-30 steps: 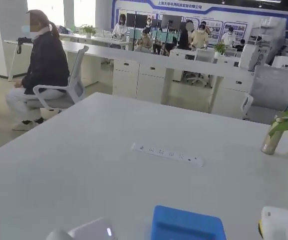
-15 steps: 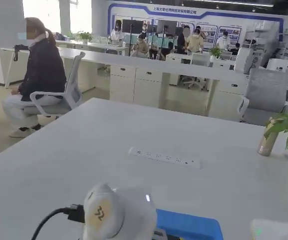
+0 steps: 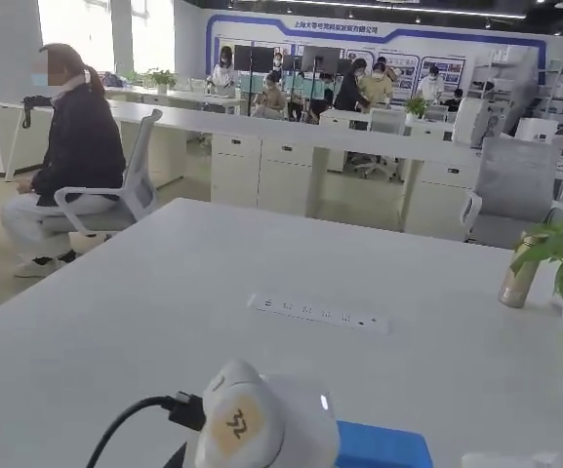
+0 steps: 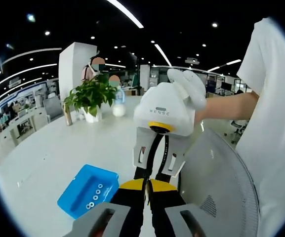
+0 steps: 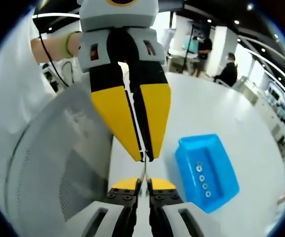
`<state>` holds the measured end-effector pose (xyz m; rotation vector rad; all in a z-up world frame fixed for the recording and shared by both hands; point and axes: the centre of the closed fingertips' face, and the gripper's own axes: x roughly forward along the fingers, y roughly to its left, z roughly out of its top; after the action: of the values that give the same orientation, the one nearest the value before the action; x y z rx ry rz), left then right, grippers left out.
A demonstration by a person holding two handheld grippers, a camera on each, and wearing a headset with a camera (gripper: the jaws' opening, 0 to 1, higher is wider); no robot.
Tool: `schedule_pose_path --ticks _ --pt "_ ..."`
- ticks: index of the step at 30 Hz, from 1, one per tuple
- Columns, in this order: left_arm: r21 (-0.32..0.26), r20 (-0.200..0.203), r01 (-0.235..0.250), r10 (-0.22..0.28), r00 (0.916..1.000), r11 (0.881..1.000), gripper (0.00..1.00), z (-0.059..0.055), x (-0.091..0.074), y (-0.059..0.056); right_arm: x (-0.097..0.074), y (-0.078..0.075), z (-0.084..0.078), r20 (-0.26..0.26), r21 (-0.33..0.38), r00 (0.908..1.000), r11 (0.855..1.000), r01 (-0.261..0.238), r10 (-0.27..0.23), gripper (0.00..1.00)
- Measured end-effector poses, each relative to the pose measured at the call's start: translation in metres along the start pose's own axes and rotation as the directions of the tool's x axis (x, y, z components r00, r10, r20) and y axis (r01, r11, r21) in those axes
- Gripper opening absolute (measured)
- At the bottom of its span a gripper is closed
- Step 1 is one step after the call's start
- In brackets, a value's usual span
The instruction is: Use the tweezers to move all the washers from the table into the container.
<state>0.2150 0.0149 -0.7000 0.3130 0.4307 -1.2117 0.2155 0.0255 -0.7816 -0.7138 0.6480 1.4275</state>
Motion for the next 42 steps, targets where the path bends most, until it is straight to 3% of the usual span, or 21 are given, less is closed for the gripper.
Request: schedule_pose_path --ticks 2,3,5,11,18,20,24,42 --pt "0.034 -0.038 -0.006 0.007 0.9993 0.999 0.0 -0.006 0.0 0.001 0.0 0.001 -0.003 -0.019 -0.014 0.9997 1.0 0.012 -0.013 0.03" --pt "0.091 -0.077 -0.02 0.027 0.9967 0.996 0.0 -0.011 0.001 0.004 0.001 0.0 -0.004 -0.022 -0.017 0.9996 1.0 0.015 -0.015 0.03" --pt "0.121 -0.11 0.01 0.003 0.9939 0.993 0.0 -0.015 0.003 -0.001 0.0 0.001 -0.001 -0.021 -0.029 0.9995 0.999 0.021 -0.022 0.03" --pt "0.125 -0.099 0.026 -0.013 0.9949 0.992 0.02 -0.01 0.006 -0.003 0.004 0.003 0.0 -0.054 -0.087 0.9983 0.996 0.018 -0.022 0.03" --pt "0.119 -0.107 0.03 -0.017 0.9941 0.992 0.04 -0.011 0.004 -0.003 0.002 0.002 0.0 -0.039 -0.071 0.9986 0.997 0.033 -0.036 0.03" --pt "0.095 -0.112 0.034 -0.023 0.9935 0.995 0.07 -0.012 0.004 -0.002 0.002 0.001 -0.001 -0.041 -0.072 0.9983 0.997 0.038 -0.041 0.03" --pt "0.081 -0.116 0.045 -0.036 0.9926 0.996 0.0 -0.014 0.005 -0.004 0.002 0.0 -0.002 -0.041 -0.078 0.998 0.996 0.045 -0.048 0.03" --pt "0.064 -0.144 0.054 -0.044 0.9887 0.997 0.0 -0.025 0.011 -0.001 0.008 -0.001 -0.007 -0.049 -0.073 0.9973 0.996 0.051 -0.054 0.04"
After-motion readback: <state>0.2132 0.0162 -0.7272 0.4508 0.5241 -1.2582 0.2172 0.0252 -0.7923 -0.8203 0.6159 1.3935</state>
